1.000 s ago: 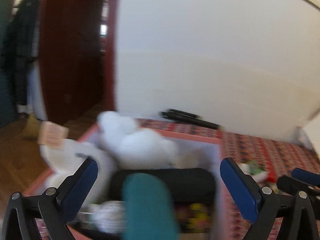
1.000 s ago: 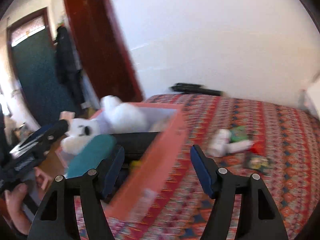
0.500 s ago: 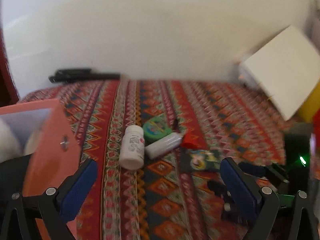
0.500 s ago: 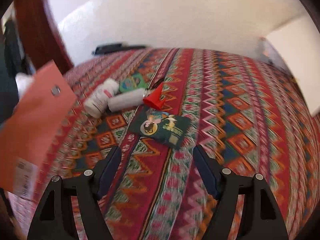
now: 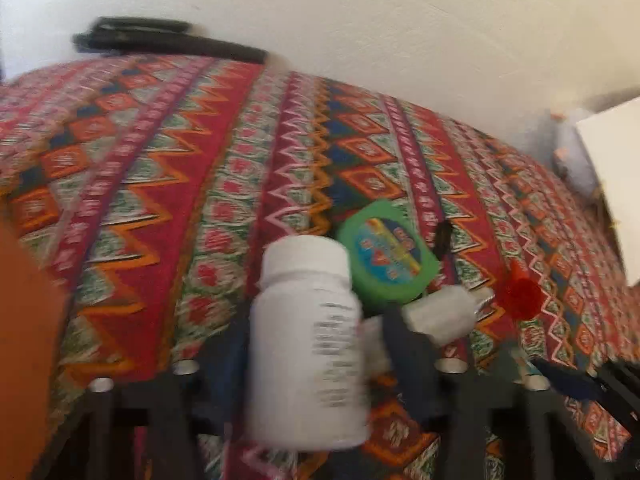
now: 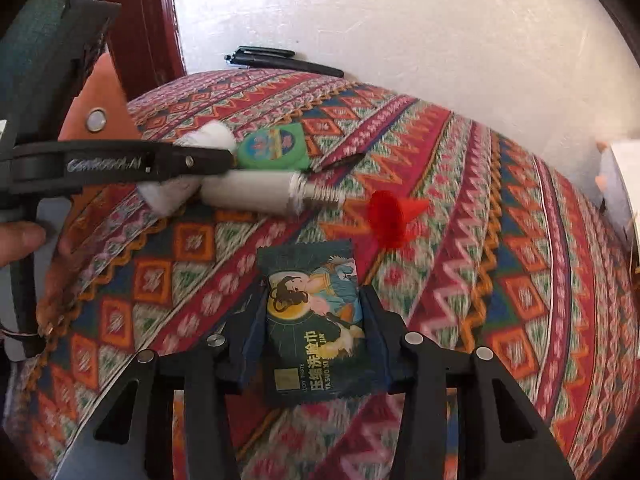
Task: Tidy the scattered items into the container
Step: 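Grasp the white pill bottle with left tool while right grasps the green packet, then carry the pill bottle and green packet into the pink box and release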
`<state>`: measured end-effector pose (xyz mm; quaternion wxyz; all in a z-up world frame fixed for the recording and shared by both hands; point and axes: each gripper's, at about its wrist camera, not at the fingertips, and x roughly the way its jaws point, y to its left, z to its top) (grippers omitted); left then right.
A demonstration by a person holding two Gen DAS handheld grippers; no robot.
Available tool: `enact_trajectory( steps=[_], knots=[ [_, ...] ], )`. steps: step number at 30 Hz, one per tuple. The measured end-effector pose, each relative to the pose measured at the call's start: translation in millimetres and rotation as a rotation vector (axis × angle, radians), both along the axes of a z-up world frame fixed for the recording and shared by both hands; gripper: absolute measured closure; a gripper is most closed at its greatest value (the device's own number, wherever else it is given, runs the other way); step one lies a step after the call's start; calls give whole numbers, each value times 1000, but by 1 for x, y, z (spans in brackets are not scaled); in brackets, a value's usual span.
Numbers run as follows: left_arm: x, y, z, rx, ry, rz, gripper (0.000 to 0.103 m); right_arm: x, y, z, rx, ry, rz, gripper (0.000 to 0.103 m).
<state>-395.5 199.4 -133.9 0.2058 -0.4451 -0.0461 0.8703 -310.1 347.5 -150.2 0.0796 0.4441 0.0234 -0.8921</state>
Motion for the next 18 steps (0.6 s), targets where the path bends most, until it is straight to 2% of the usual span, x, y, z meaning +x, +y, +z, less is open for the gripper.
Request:
enact_trajectory(
  steps=[2, 5, 8, 14, 18],
  knots=[
    [15, -6, 7, 16, -23, 4, 59, 17, 2, 10, -24, -2, -7, 56],
    [53, -13, 25, 6, 8, -22, 59, 54, 2, 33, -35, 21, -22, 56],
    [94, -21, 52, 29, 29, -41, 59, 95, -5, 59, -24, 39, -30, 56],
    [169, -44, 122, 81, 97, -66, 59, 161, -27, 110, -15, 67, -50, 56],
    [200, -83, 182, 124, 180, -46, 59, 179, -63, 157, -19, 127, -23, 56]
  ],
)
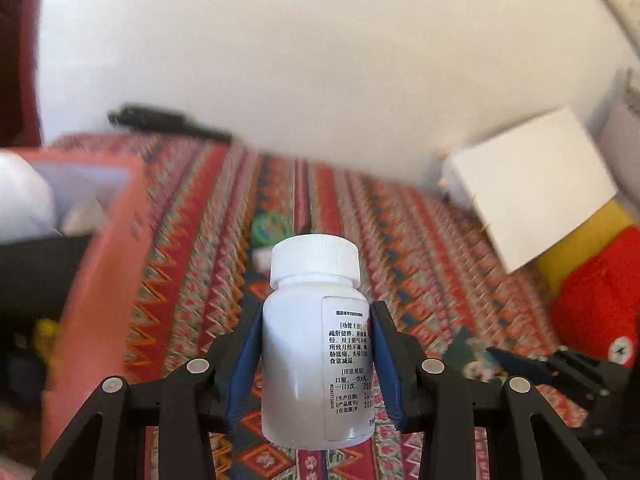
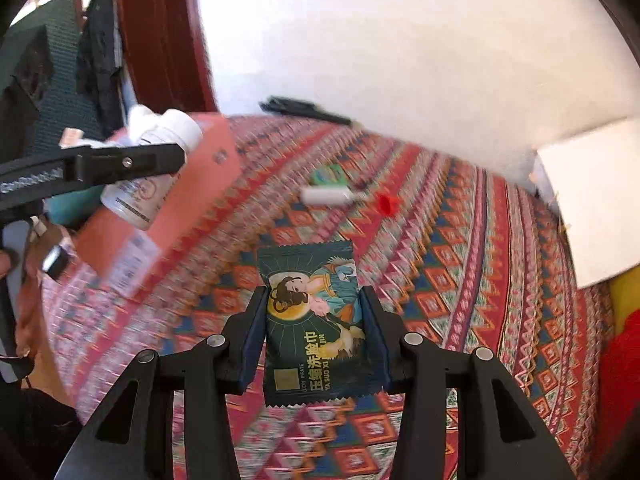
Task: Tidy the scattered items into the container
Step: 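Carry the pill bottle and green packet into the pink box and release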
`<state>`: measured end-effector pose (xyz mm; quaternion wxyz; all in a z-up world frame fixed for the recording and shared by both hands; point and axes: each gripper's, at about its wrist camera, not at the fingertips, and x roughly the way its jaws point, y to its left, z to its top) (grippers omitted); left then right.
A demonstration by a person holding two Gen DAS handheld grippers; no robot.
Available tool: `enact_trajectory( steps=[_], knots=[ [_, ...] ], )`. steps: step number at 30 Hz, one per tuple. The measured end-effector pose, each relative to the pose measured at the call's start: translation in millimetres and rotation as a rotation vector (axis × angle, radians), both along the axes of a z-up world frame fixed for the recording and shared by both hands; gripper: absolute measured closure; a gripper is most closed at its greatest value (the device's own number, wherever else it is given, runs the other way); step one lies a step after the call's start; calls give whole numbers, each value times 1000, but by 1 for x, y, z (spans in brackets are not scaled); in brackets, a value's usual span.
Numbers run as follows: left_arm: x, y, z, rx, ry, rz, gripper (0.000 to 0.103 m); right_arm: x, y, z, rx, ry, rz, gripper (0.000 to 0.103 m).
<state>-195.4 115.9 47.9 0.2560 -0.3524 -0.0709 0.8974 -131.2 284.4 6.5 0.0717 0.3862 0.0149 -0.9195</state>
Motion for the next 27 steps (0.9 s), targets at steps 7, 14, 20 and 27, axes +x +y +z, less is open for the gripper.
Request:
enact_trajectory(
  steps=[7, 14, 20, 27],
  knots=[
    [-4, -102, 56, -20, 93, 114, 59, -35, -107, 77, -95, 110, 145, 56],
    [-57, -177, 44, -107, 67, 226, 59, -112, -221, 62, -115, 49, 277, 55],
    [-73, -207, 29, -74, 76, 334, 11, -140, -263, 35, -43, 53, 268, 23],
    [-37, -185, 42, -113, 156, 346, 10, -108, -222, 47, -60, 111, 188, 23]
  ],
)
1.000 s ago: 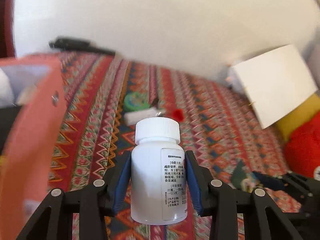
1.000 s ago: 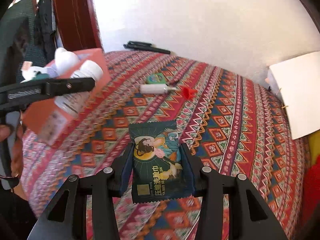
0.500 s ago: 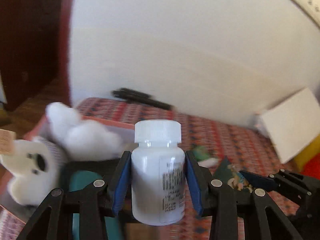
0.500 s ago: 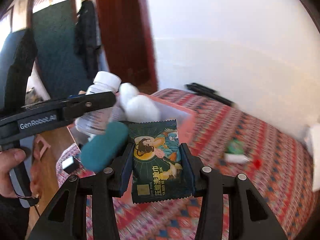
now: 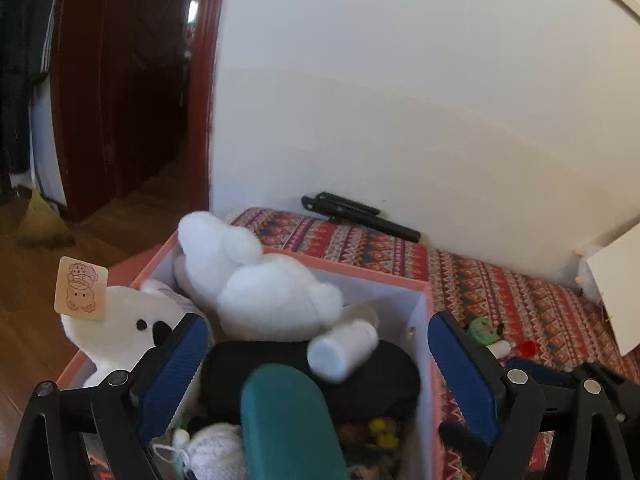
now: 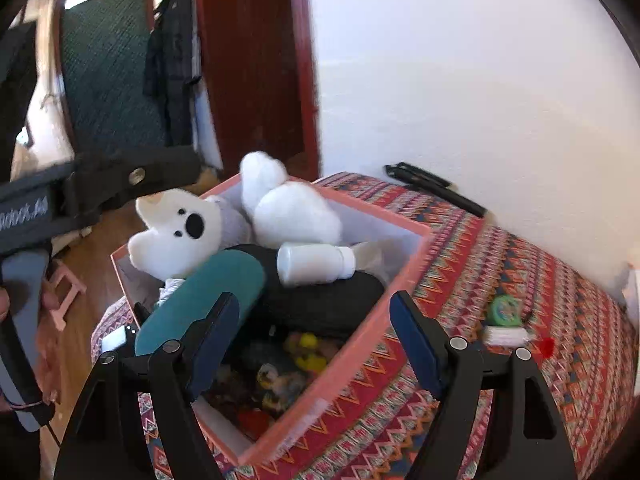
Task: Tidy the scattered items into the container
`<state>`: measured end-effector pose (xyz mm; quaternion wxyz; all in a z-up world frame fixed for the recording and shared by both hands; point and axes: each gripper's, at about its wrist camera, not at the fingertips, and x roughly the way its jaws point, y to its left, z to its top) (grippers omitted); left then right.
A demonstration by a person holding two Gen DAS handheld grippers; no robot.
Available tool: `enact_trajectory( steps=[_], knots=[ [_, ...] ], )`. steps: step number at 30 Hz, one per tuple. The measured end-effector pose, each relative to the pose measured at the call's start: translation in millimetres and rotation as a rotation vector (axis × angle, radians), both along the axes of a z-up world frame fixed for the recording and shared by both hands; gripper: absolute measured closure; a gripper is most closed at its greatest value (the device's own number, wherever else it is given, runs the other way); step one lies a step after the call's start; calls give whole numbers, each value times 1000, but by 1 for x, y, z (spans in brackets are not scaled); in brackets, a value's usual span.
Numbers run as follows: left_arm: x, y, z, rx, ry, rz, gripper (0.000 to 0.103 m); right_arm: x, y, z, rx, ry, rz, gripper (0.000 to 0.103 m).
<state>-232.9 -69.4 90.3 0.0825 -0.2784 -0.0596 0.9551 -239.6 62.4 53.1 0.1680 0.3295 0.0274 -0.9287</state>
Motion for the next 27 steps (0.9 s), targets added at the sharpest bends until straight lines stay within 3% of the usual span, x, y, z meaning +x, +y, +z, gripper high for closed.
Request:
enact_trajectory(
  steps=[11, 17, 22, 27],
  knots=[
    [101, 109, 37, -42, 85, -135, 9, 118, 123, 45, -92, 101, -183, 18],
    [146, 178, 46, -93, 134, -179, 3, 182, 199, 52, -119, 133, -338, 12],
    [185, 191, 24, -100, 127, -88, 1, 234, 242, 37, -141, 124, -482, 5],
    [215, 164, -15, -110, 44, 6, 1, 264, 227, 5, -156, 94, -505, 0]
  ],
)
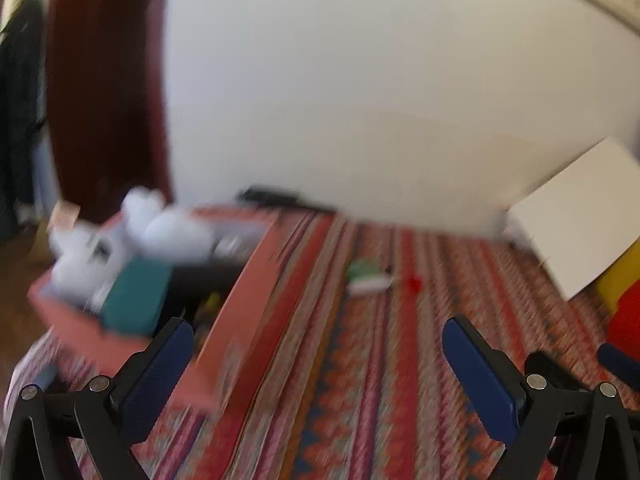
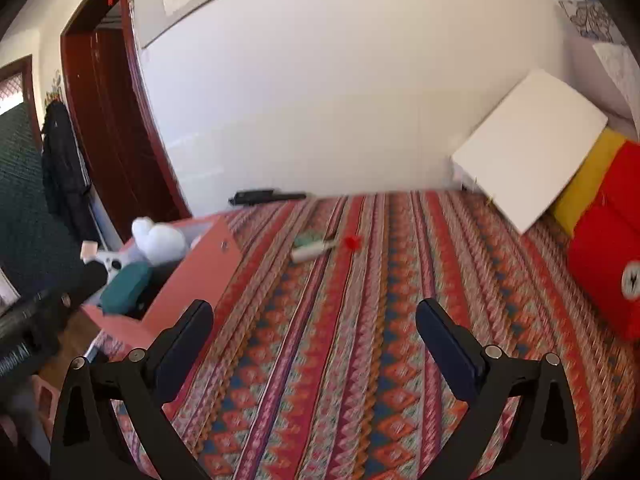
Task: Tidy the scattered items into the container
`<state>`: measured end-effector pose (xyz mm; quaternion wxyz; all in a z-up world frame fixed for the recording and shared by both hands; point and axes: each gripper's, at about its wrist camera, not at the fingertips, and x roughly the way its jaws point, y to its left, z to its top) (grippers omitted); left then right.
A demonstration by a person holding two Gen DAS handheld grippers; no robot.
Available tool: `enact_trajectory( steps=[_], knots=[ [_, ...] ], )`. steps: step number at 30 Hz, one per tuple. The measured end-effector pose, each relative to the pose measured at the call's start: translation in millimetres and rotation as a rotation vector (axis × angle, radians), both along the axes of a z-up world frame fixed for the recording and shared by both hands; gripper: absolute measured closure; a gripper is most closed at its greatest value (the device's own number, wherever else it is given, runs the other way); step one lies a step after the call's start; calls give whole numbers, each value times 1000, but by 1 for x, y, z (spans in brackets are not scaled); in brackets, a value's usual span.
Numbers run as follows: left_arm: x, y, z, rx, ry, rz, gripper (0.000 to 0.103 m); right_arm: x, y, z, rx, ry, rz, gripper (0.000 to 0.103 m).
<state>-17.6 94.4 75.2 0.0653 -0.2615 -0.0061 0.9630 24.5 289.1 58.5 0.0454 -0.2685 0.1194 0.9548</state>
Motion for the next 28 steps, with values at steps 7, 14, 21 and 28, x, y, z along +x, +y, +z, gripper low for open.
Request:
enact_trajectory(
  steps=[7, 14, 21, 28],
  knots=[
    [56, -70, -16, -65, -10, 162, 0, 8, -79, -34, 3, -47, 122, 0],
    [98, -125, -11, -43, -2, 254, 0, 24, -145, -36, 66, -45, 209, 0],
    [129, -156, 8, -17, 88, 326, 1, 31, -167, -21, 87, -29, 223, 0],
    [145, -169, 17, -32, 140, 360, 1, 40, -170, -10, 103, -19, 222, 0]
  ],
)
